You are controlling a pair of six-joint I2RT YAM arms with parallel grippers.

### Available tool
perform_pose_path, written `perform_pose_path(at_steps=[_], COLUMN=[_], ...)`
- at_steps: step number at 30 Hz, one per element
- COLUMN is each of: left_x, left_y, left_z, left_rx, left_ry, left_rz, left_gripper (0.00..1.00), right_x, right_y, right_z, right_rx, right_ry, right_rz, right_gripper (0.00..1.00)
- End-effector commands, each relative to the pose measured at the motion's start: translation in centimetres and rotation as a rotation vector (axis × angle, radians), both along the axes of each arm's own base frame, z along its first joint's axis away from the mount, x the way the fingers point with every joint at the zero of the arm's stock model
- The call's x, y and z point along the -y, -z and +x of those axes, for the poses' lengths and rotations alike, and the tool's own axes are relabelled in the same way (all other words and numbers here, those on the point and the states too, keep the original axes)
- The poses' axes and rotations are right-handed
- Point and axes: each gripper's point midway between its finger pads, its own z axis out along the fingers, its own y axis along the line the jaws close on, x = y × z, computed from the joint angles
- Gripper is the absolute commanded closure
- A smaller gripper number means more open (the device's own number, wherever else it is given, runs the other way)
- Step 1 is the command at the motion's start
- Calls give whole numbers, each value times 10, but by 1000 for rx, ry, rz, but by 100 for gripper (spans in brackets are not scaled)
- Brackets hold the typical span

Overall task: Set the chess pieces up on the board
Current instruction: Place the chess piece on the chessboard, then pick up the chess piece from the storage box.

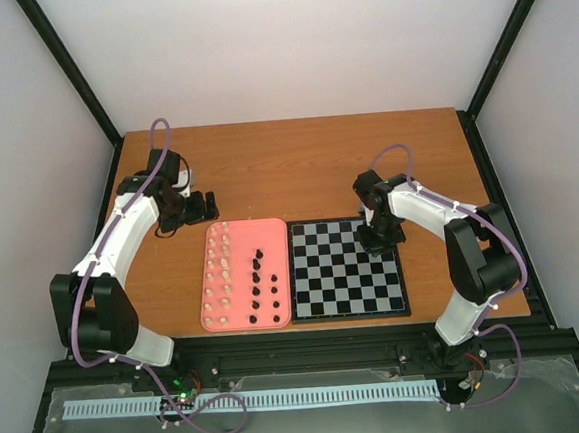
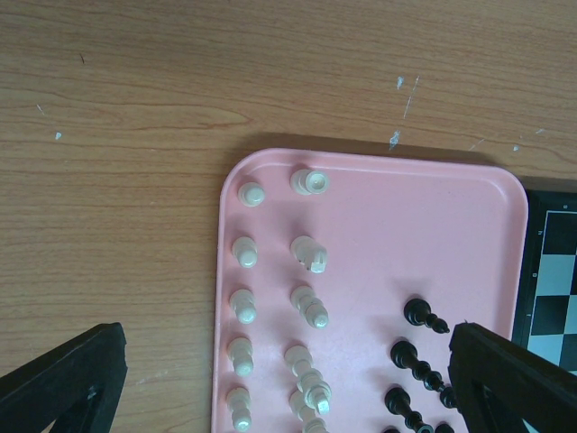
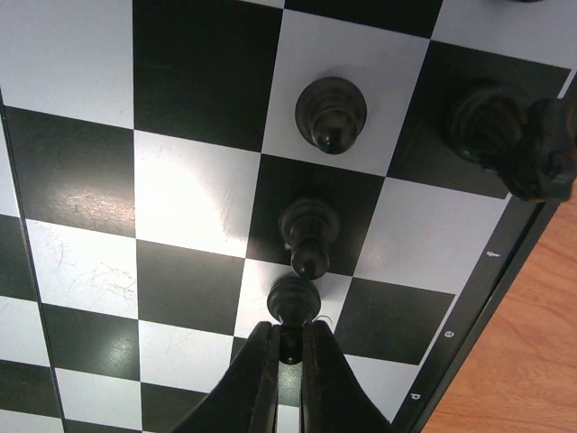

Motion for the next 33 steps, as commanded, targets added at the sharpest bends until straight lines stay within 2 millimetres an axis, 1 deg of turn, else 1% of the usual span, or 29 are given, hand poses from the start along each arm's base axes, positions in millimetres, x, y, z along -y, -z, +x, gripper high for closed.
perform_pose_path(at_steps=[1, 6, 11, 14, 19, 21, 23, 24, 25, 26, 29, 31, 33], left_x=[2, 2, 2, 2, 2, 3, 3, 3, 3, 3, 3, 3, 2], left_y=[-5, -4, -4, -4, -5, -5, -4, -4, -4, -5, -6, -7, -7], left_z=[5, 4, 4, 4, 5, 5, 5, 5, 5, 5, 5, 5, 4], left_rx=[22, 19, 19, 19, 21, 19, 19, 19, 19, 20, 22, 25, 26], left_ry=[-5, -5, -5, -6, -5, -5, -6, -6, -6, -6, -7, -7, -5], left_rz=[-10, -9, -9, -11, -11, -11, -13, -16, -16, -16, -14, -15, -10], left_gripper=[0, 0, 0, 0, 0, 0, 0, 0, 0, 0, 0, 0, 0], right_x=[-1, -1, -4, -7, -11, -18, -35, -50, -61, -79, -129, -164, -195], right_y=[2, 1, -8, -22, -58, -70, -80, -85, -87, -88, -83, -76, -69], right_z=[3, 2, 3, 3, 0, 0, 2, 3, 7, 6, 7, 4, 1], right_rx=[-5, -9, 4, 15, 57, 77, 92, 103, 107, 108, 101, 94, 94], right_ry=[-4, -9, -5, 1, 2, -22, -54, -85, -101, -146, -253, -319, -373], right_rz=[13, 19, 36, 56, 71, 64, 87, 106, 118, 130, 158, 198, 235], right_gripper=[95, 85, 82, 76, 62, 59, 58, 57, 57, 57, 55, 51, 48])
